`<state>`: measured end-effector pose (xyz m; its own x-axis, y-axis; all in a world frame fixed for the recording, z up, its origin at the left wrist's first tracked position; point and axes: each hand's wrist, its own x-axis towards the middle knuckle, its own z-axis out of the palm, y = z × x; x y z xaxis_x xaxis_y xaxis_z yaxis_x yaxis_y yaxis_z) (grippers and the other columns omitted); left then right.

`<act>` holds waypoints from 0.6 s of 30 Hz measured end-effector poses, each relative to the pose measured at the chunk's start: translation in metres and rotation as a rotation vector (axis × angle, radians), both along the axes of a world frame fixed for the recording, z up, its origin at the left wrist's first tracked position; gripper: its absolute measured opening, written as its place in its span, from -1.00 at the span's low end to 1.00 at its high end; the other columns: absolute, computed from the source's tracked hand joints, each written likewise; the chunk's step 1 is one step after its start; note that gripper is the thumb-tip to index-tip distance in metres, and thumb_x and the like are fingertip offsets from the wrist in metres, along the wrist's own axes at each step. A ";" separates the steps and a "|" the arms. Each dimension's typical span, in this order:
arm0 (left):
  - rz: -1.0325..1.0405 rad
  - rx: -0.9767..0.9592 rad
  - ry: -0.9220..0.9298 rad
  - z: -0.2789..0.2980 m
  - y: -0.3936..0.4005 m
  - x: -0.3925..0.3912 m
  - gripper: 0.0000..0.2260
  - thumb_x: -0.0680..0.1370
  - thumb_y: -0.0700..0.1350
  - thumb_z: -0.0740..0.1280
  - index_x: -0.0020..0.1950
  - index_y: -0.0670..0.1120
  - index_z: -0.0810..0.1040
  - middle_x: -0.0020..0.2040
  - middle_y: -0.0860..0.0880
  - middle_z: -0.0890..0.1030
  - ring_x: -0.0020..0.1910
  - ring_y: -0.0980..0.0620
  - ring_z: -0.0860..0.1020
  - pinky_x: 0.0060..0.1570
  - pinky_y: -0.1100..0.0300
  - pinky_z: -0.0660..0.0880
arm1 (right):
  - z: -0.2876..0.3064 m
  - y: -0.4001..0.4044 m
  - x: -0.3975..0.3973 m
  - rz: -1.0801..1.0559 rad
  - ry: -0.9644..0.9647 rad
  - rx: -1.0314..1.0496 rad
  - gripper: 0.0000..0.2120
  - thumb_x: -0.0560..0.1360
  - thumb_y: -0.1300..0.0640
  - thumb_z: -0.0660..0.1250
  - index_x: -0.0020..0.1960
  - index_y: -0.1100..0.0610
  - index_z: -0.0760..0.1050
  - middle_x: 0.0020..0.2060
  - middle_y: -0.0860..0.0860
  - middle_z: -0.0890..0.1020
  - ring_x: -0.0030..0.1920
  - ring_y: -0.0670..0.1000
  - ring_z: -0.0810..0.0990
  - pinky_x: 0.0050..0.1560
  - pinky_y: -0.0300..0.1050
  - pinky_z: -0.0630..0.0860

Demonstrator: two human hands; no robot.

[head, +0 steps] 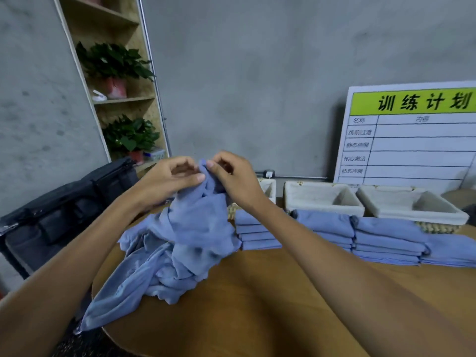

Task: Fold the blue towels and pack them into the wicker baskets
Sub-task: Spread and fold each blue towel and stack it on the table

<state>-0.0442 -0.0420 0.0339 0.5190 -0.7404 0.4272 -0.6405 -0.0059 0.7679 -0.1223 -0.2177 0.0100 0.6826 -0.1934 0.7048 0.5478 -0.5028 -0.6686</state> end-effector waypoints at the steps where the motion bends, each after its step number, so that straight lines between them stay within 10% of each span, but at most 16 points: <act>1: -0.041 -0.037 0.040 0.011 -0.010 -0.011 -0.72 0.51 -0.20 0.47 0.14 -0.30 0.52 0.00 -0.07 0.66 0.00 0.11 0.61 0.00 0.29 0.52 | 0.015 -0.002 -0.009 -0.010 -0.024 -0.008 -0.71 0.59 0.15 0.36 -0.29 0.01 0.43 -0.44 -0.12 0.42 -0.37 -0.19 0.34 -0.30 -0.29 0.31; 8: -0.074 0.001 0.106 0.059 -0.070 -0.065 -0.47 0.15 0.27 0.63 -0.03 -0.01 0.70 -0.03 -0.04 0.72 -0.05 0.05 0.67 -0.07 0.19 0.57 | 0.066 -0.048 -0.076 -0.164 -0.006 -0.006 -0.69 0.60 0.08 0.35 -0.31 0.06 0.46 -0.47 -0.14 0.44 -0.41 -0.16 0.36 -0.30 -0.21 0.32; 13: -0.166 -0.008 -0.017 0.086 -0.111 -0.095 -0.89 0.53 -0.15 0.44 0.05 -0.03 0.65 -0.03 0.05 0.72 0.01 0.11 0.65 0.02 0.27 0.54 | 0.076 -0.086 -0.131 -0.015 0.151 0.096 -0.73 0.62 -0.01 0.30 -0.18 0.13 0.51 -0.29 0.02 0.50 -0.28 -0.13 0.42 -0.29 -0.29 0.34; 18: -0.151 -0.154 -0.151 0.112 -0.144 -0.106 -0.95 0.53 -0.07 0.43 -0.06 0.01 0.58 -0.20 0.16 0.62 -0.18 0.22 0.56 -0.13 0.37 0.48 | 0.058 -0.119 -0.164 0.078 0.385 0.077 -0.62 0.60 -0.12 0.28 -0.11 0.20 0.56 -0.17 0.05 0.66 -0.13 0.01 0.60 -0.06 -0.06 0.49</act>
